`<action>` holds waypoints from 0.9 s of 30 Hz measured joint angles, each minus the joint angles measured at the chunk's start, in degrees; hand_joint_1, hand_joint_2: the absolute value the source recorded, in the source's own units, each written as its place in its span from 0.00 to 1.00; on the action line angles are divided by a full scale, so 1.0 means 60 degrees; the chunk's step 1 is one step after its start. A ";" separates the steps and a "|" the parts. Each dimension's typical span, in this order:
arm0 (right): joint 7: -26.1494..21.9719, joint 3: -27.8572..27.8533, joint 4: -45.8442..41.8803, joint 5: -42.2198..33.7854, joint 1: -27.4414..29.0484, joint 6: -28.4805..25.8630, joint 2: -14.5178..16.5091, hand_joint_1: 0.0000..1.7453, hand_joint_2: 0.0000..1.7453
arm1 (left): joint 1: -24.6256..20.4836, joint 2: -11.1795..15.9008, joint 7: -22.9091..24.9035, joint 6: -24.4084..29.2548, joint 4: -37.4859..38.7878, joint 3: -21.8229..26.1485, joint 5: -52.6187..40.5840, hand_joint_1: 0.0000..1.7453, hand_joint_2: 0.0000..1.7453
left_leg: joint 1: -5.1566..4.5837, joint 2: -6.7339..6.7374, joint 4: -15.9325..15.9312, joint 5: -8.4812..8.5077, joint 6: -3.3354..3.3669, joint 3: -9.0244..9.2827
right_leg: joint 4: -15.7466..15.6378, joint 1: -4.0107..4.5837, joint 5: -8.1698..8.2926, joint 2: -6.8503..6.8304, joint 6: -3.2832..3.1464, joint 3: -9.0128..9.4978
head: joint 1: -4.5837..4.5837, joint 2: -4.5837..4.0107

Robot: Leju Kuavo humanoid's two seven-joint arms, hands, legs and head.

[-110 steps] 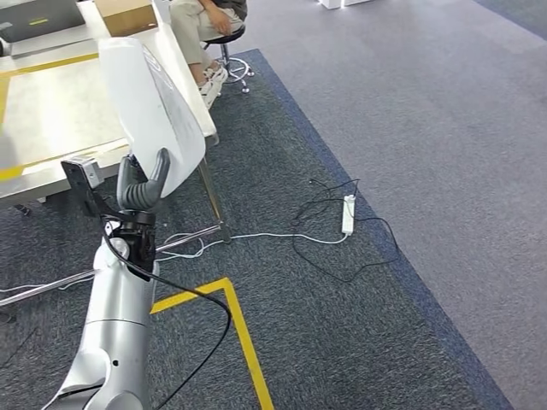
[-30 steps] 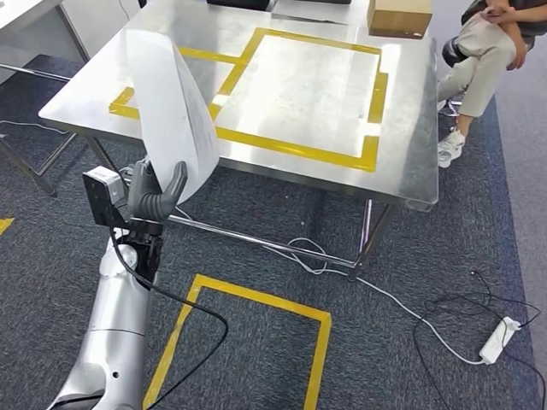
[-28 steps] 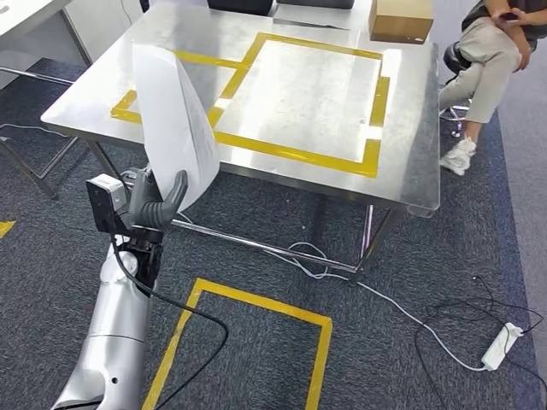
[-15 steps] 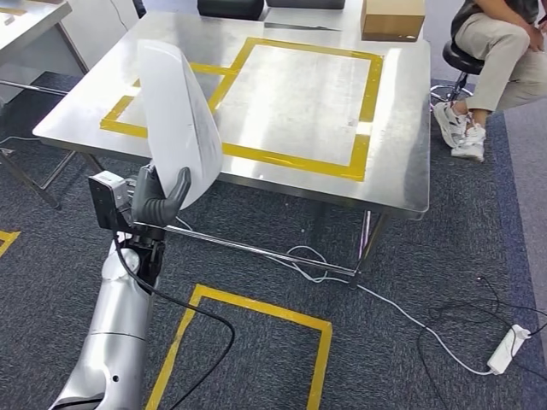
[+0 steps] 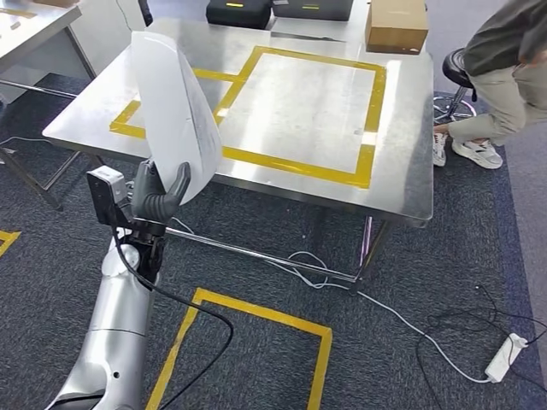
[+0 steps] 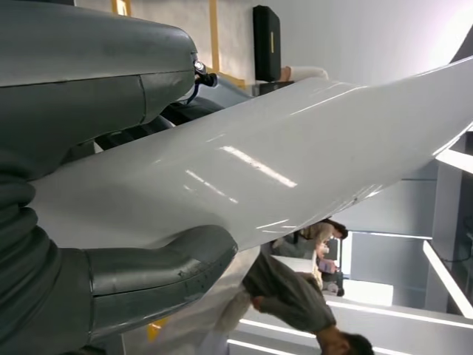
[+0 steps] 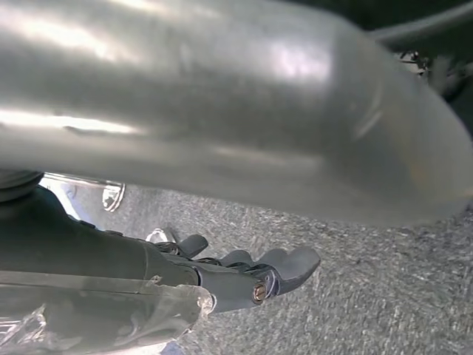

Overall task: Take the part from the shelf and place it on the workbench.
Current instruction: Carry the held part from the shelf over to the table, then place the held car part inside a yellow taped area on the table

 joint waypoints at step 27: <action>-0.0080 0.0000 0.0015 -0.0054 -0.0022 0.0016 0.0025 0.00 0.00 | -0.0018 0.0010 0.0034 0.0045 -0.0035 0.0014 0.0030 1.00 1.00 | 0.0055 0.0086 0.0739 0.0025 -0.0100 -0.0779 | -0.1602 -0.0076 0.0273 -0.0029 0.0033 0.1217 | -0.0009 0.0000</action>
